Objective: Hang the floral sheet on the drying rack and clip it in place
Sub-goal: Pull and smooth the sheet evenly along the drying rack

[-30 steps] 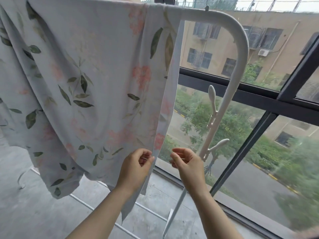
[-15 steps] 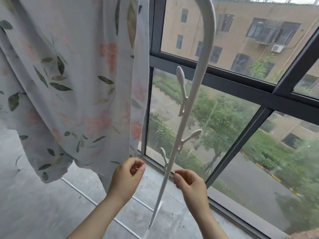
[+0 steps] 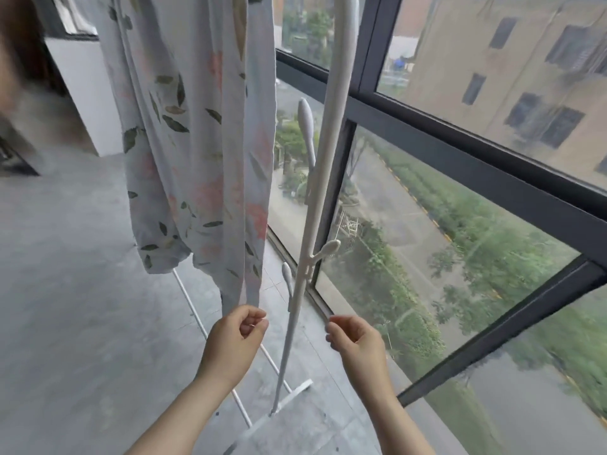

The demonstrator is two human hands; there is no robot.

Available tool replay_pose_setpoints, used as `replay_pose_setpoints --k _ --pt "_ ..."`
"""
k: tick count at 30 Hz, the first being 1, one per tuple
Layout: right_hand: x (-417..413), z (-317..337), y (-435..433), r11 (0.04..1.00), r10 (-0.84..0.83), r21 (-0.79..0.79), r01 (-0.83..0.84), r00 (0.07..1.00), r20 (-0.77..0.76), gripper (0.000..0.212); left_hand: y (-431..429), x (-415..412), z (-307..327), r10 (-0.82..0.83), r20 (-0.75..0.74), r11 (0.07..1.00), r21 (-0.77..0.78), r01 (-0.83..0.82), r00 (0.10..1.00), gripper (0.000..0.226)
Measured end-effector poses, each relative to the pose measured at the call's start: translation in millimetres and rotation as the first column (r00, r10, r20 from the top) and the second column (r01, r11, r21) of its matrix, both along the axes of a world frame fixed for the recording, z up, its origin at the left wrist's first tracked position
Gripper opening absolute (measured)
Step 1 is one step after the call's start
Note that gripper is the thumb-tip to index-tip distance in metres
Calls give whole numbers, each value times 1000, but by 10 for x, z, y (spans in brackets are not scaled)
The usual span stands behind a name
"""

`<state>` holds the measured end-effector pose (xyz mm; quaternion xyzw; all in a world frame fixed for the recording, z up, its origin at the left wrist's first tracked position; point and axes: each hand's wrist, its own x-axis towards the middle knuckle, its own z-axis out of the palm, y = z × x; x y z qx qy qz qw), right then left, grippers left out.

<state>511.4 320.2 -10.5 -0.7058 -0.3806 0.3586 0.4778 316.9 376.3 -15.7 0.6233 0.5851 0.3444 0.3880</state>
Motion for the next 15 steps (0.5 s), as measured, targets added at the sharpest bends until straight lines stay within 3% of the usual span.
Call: replay_pose_setpoints --k 15 --pt "229 -183 63 984 179 -20 -179 984 -1 12 -372 26 -269 238 18 971 -26 -237 971 8"
